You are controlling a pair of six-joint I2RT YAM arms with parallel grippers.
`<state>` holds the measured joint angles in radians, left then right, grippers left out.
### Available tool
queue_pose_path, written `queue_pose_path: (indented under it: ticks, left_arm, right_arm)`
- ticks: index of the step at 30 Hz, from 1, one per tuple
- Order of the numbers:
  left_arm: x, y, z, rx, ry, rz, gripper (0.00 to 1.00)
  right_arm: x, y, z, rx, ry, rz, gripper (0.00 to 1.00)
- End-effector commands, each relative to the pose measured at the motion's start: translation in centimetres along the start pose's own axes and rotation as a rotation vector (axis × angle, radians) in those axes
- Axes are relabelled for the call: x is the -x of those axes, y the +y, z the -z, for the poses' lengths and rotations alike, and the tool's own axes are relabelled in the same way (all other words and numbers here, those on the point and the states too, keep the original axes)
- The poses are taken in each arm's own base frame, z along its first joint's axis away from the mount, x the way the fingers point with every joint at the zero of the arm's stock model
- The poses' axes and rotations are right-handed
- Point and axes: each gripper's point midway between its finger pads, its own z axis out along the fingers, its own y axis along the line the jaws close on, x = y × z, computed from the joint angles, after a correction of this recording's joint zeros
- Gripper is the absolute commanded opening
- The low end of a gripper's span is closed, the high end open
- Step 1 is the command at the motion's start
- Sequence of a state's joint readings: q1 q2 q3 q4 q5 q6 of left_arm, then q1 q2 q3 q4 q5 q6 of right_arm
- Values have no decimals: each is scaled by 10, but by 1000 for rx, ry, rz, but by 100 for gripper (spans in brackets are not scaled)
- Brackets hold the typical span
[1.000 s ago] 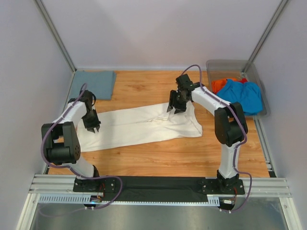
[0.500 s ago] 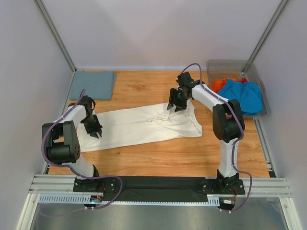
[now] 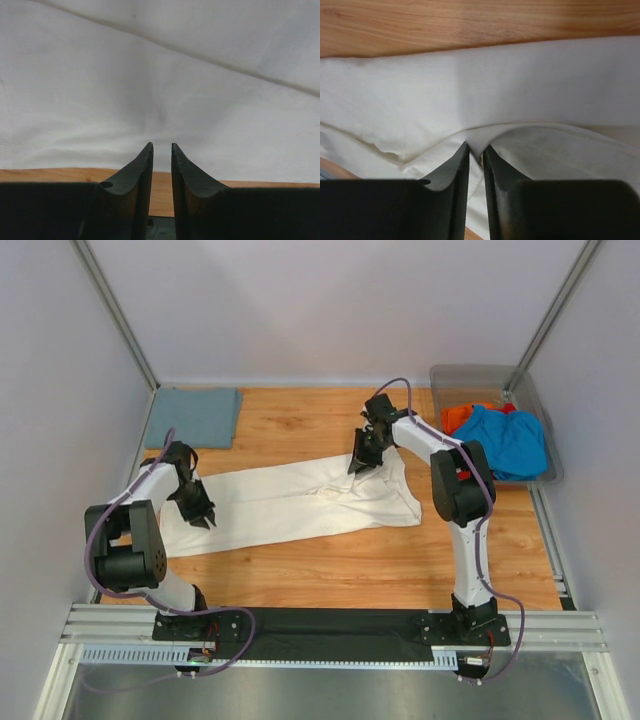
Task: Fold and stack the t-shirts
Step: Fold the tshirt
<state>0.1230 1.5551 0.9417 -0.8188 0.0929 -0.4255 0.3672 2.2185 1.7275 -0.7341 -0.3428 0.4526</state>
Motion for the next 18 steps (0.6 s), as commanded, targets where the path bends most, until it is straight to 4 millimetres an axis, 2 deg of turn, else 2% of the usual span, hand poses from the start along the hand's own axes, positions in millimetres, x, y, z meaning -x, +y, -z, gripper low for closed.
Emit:
queue_pose_path:
  ticks: [1,2,8,14,18]
  left_arm:
    - [-1,-1,6,-17,-26,11,28]
    - [-2,-2,6,-21,-22,12,28]
    - [-2,-5,3,-36,-18,19,28]
    - [-3,-5,2,-37,-16,13,28]
    - [-5,-3,2,-33,-8,11,28]
  right_arm:
    - [19,26,10,79,-59,23,16]
    - [19,29,13,88,-63,24,11]
    - [21,45,19,121,-65,27,3]
    - [24,55,18,134,-67,40,2]
    - [22,52,10,126,-44,37,3]
